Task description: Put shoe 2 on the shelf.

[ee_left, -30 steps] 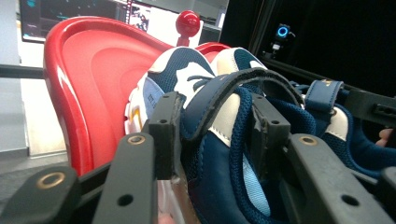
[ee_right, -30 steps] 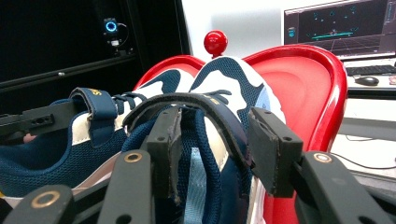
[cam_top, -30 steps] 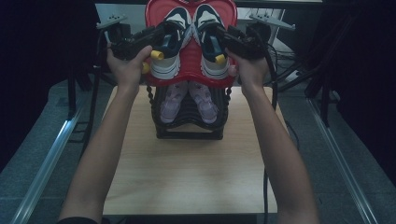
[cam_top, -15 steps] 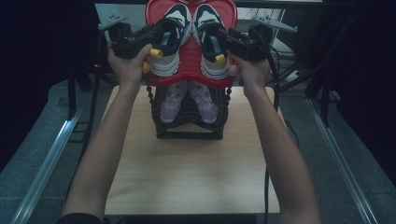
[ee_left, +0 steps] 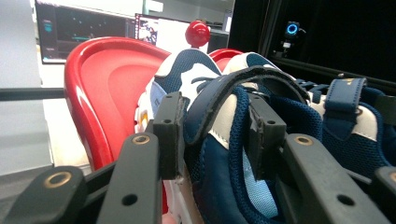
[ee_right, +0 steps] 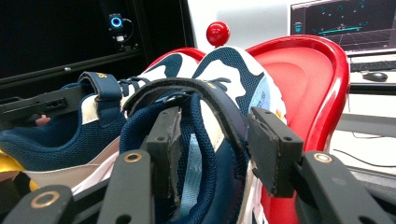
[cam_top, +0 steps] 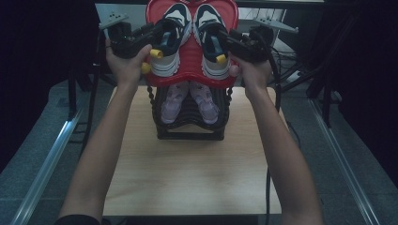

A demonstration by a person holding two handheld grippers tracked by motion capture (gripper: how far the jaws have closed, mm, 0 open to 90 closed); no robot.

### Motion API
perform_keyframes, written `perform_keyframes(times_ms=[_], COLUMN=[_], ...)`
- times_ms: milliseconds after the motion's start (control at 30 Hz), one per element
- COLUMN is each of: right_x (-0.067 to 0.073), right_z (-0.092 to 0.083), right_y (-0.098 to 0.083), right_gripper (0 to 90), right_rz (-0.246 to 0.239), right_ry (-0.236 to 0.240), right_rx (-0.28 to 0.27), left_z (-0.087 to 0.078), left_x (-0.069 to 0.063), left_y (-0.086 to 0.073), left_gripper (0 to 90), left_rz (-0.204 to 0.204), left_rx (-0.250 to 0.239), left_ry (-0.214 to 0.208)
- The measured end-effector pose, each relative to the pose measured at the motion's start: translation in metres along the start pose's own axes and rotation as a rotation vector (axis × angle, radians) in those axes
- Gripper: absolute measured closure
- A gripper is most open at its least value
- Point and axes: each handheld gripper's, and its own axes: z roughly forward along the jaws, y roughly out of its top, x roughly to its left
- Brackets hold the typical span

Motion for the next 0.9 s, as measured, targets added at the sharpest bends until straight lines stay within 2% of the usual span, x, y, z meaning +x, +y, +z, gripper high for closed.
perform_keyframes(times_ms=[233,333,467,733,800,900], right_x=[-0.003,-0.003,-0.003,-0.001,0.000,0.001], right_z=[-0.001,-0.001,-0.002,-0.008,-0.010,-0.012], right_y=[-0.004,-0.006,-0.005,-0.002,-0.002,-0.002], right_gripper=[54.6,54.4,53.9,53.0,52.9,52.5], right_rz=[0.005,0.006,0.005,0.003,0.003,0.006], right_ry=[0.010,0.012,0.014,0.023,0.025,0.032], right_rx=[0.003,0.006,-0.002,-0.019,-0.026,-0.034], left_z=[0.000,-0.001,-0.007,-0.017,-0.021,-0.027], left_x=[0.000,0.002,-0.001,0.000,-0.001,-0.003], left_y=[-0.003,-0.003,0.003,0.007,0.008,0.009], left_gripper=[61.1,58.3,52.7,52.0,51.7,51.8], left_rz=[0.013,-0.014,-0.039,-0.045,-0.034,-0.034], left_rx=[-0.001,-0.002,-0.036,-0.019,-0.013,-0.020], left_ry=[-0.003,-0.025,-0.039,-0.052,-0.053,-0.059])
